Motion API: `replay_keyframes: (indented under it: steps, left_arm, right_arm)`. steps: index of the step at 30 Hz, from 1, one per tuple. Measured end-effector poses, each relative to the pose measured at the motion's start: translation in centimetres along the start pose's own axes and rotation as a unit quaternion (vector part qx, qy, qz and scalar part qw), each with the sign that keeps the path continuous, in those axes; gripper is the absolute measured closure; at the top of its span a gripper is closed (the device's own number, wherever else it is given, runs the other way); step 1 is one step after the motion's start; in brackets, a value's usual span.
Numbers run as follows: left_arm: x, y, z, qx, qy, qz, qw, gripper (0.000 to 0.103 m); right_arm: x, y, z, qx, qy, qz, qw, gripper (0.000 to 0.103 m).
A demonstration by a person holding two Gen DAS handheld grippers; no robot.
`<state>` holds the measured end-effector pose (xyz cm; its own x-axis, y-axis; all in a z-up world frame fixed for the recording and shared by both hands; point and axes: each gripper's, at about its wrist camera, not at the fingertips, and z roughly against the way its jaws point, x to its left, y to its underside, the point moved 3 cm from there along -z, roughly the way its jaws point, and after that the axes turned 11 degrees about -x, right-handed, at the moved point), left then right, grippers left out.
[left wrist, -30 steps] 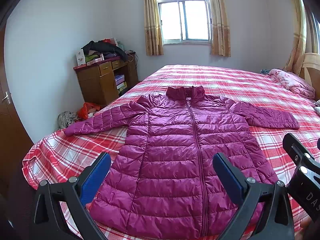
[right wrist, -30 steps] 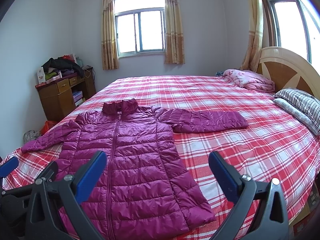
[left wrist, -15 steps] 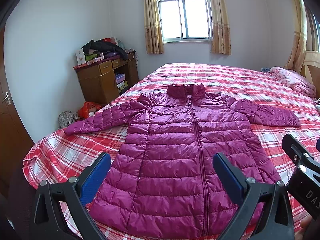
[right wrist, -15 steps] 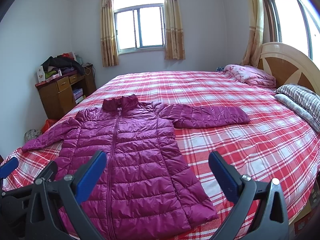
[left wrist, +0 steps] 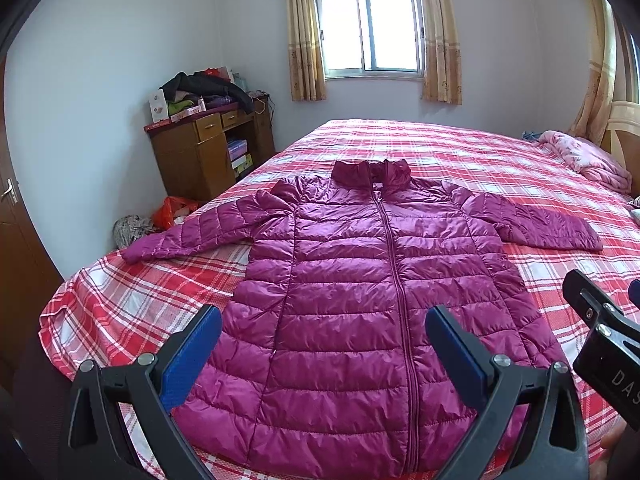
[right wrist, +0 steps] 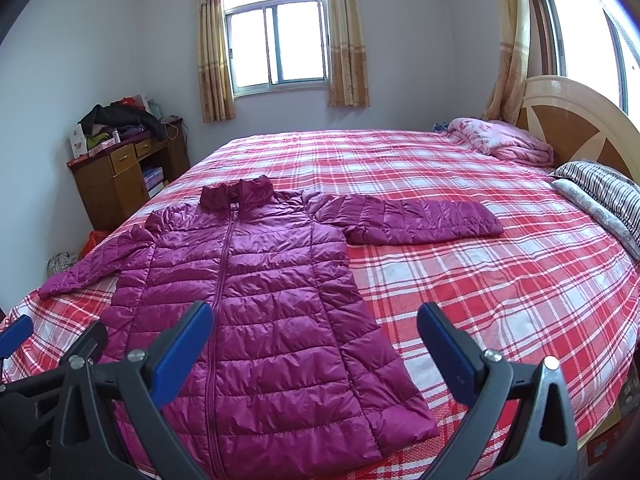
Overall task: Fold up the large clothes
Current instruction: 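Grasp the jacket sleeve cuff with the right gripper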
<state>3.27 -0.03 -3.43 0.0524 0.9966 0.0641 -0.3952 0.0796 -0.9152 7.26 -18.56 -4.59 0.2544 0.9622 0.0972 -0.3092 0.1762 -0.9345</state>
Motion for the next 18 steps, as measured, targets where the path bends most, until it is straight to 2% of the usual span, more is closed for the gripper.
replay_keyframes:
  steps: [4, 6, 9, 15, 17, 18]
  left_arm:
    - [0.2, 0.4, -1.5, 0.021, 0.044, 0.026, 0.9985, 0.001]
    - [0.6, 0.9, -2.7, 0.038, 0.055, 0.040, 0.9970, 0.001]
    - [2.1, 1.4, -4.9, 0.054, 0.035, 0.058, 0.9962, 0.001]
    - [5.6, 1.4, -9.4, 0.064, -0.004, 0.050, 0.9967, 0.001]
    - [6.6, 1.1, -11.3, 0.067, -0.006, 0.043, 0.9968, 0.001]
    - [7.0, 0.8, -12.3, 0.071, -0.012, 0.040, 0.9966, 0.001]
  right_arm:
    - [-1.1, 0.0, -1.1, -0.003, -0.007, -0.005, 1.000, 0.000]
    - [-2.1, 0.2, -2.2, 0.002, -0.008, -0.008, 1.000, 0.000]
    - [-4.8, 0.2, -4.8, 0.025, -0.015, -0.021, 0.999, 0.000]
    - [-13.3, -1.1, -10.5, 0.058, 0.020, -0.074, 0.995, 0.000]
    - [-16.9, -2.0, -12.6, 0.062, 0.043, -0.101, 0.992, 0.014]
    - [-19.1, -2.6, -13.9, 0.062, 0.051, -0.124, 0.989, 0.018]
